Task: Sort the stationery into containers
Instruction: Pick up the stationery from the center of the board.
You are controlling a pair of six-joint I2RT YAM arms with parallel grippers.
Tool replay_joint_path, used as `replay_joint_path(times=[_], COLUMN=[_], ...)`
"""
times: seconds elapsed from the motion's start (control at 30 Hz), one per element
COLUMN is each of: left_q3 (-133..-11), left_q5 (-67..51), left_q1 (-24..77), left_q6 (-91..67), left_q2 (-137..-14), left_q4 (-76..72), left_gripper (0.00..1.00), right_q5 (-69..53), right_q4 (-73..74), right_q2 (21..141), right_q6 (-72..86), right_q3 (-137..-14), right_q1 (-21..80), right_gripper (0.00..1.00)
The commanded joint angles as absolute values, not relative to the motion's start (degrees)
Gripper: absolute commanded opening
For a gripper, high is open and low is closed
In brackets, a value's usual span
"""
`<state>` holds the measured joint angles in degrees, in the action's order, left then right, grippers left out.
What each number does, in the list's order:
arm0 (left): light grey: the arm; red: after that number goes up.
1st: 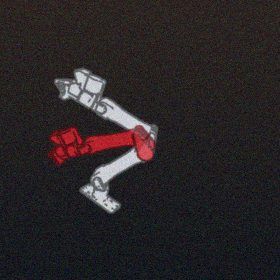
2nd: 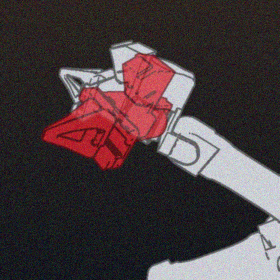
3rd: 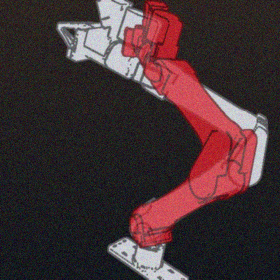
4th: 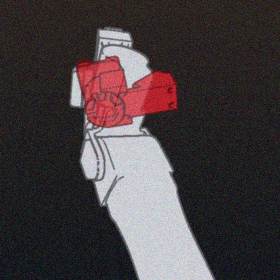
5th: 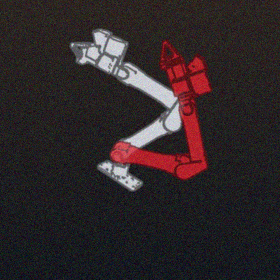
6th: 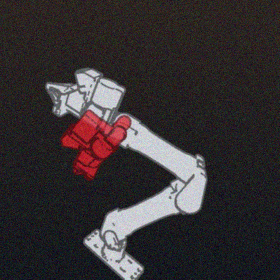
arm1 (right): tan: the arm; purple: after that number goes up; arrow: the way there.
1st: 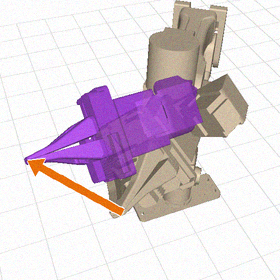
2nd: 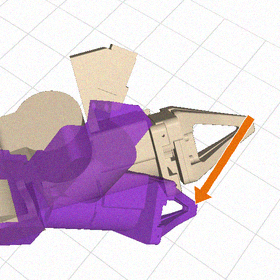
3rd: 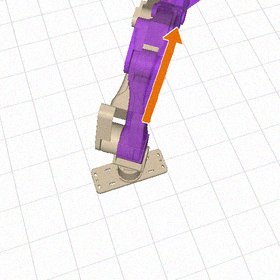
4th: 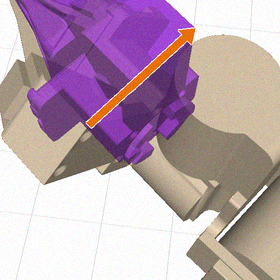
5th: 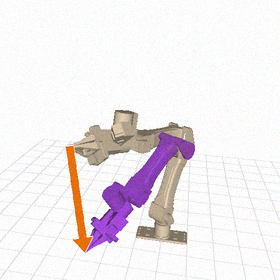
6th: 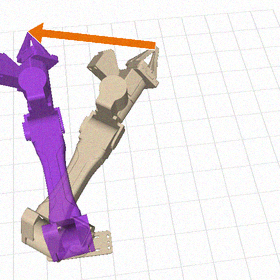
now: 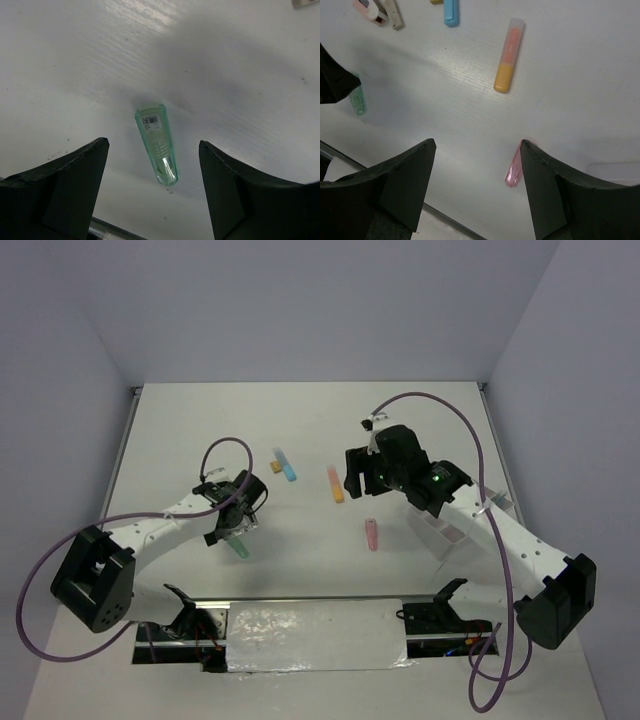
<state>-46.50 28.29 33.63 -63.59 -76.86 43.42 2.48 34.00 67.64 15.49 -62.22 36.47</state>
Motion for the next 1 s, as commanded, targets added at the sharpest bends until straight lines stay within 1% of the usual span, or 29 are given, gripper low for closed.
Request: replay_joint_path(times=[0.0, 0.07, 0.17, 0.33, 0.4, 0.53, 0.57, 0.6, 0.63, 0.7, 0.73, 0.8, 0.83, 0.9, 0.97], left_q3=[-45.09, -44.21, -43.77, -42.45, -41.84, -39.64, -39.38, -38.77, -38.41, -37.88, -37.79, -37.88, -38.05, -39.1, -41.29], left_q5=[26.9, 26.72, 25.93, 24.0, 23.64, 22.68, 22.59, 22.59, 22.59, 22.5, 22.24, 21.71, 21.62, 21.44, 21.88], left_q1=[32.08, 31.38, 31.03, 31.03, 31.03, 31.03, 31.11, 31.11, 31.11, 31.03, 31.11, 31.11, 31.11, 31.03, 31.03], left_q6=[-65.39, -64.95, -64.34, -64.25, -64.42, -65.3, -65.56, -65.57, -65.57, -65.57, -65.48, -65.22, -65.13, -64.95, -64.78], left_q2=[-78.92, -79.54, -80.59, -82.79, -83.41, -82.97, -82.71, -82.44, -82.35, -82.09, -82.18, -82.0, -81.57, -80.69, -79.19], left_q4=[39.99, 39.03, 37.18, 35.16, 34.63, 34.19, 34.19, 33.93, 33.75, 33.49, 33.4, 33.14, 33.13, 33.31, 34.54], left_gripper=[0.85, 0.84, 0.78, 0.77, 0.72, 0.68, 0.65, 0.6, 0.5, 0.39, 0.3, 0.22, 0.13, 0.03, 0.0], right_q5=[0.26, -1.49, -2.2, -2.46, -2.64, -2.72, -2.64, -2.64, -2.64, -2.99, -3.25, -4.91, -5.97, -7.9, -8.17], right_q4=[31.03, 30.68, 30.85, 30.5, 30.32, 30.76, 30.76, 30.59, 30.5, 30.06, 29.88, 28.66, 27.61, 24.45, 23.03], right_q2=[65.48, 65.39, 65.39, 64.78, 64.6, 64.51, 64.51, 64.42, 64.42, 64.51, 64.51, 64.51, 64.34, 63.81, 64.16], right_q6=[14.06, 14.06, 14.06, 14.15, 14.24, 14.15, 14.15, 14.06, 14.15, 14.33, 14.41, 14.59, 14.5, 15.11, 15.9], right_q3=[-61.35, -61.26, -61.61, -61.96, -61.96, -62.4, -62.32, -62.14, -62.14, -61.88, -61.7, -61.26, -60.74, -58.9, -57.66], right_q1=[37.0, 37.0, 37.18, 37.35, 37.27, 37.27, 37.44, 37.35, 37.35, 37.35, 37.44, 37.35, 37.27, 37.35, 37.35], right_gripper=[0.76, 0.76, 0.76, 0.76, 0.76, 0.76, 0.76, 0.76, 0.76, 0.76, 0.76, 0.76, 0.76, 0.77, 0.77])
